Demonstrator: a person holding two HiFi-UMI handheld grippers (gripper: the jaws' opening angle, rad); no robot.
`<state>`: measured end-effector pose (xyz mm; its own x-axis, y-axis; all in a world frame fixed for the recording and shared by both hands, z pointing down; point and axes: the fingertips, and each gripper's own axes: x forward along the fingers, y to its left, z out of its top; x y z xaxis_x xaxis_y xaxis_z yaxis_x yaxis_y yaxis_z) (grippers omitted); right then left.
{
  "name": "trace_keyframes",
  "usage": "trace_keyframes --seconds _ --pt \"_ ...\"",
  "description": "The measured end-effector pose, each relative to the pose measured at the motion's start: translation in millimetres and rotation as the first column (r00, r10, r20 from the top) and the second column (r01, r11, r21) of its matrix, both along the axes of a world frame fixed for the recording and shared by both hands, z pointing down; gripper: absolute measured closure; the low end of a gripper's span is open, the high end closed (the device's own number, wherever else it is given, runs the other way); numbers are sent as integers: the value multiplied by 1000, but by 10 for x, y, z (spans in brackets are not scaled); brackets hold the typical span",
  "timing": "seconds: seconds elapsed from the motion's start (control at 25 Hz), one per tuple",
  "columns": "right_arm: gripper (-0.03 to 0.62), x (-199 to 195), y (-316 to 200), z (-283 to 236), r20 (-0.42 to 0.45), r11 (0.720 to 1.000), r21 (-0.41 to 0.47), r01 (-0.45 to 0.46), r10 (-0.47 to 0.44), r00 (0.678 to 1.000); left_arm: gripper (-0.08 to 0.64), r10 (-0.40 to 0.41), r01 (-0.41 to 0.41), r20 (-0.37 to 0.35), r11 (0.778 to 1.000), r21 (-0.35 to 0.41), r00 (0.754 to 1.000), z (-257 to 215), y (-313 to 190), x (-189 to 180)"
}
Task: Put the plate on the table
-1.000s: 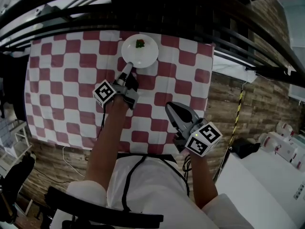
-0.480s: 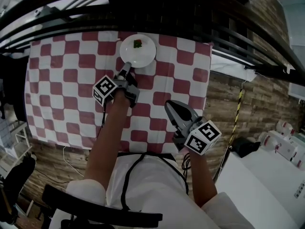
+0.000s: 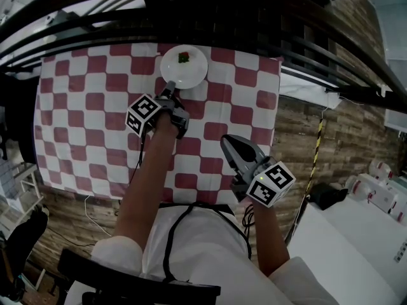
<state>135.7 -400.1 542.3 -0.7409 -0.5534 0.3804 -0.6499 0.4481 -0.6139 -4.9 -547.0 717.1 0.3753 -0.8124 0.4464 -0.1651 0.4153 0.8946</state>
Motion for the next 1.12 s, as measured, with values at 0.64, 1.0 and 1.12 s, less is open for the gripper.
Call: trace_keyframes --seconds 0.64,1.0,1.12 --pt "584 -13 25 -79 3 1000 14 -25 25 1000 416 7 -6 28 999 -37 1000 -54 -1 -26" --pt "584 -133 86 -155 -5 999 30 -15 15 1000 455 65 -64 48 998 -27 997 -141 129 -74" --pt "584 -183 96 -222 -8 999 47 -11 11 1000 497 92 -92 65 996 -6 994 -254 196 -122"
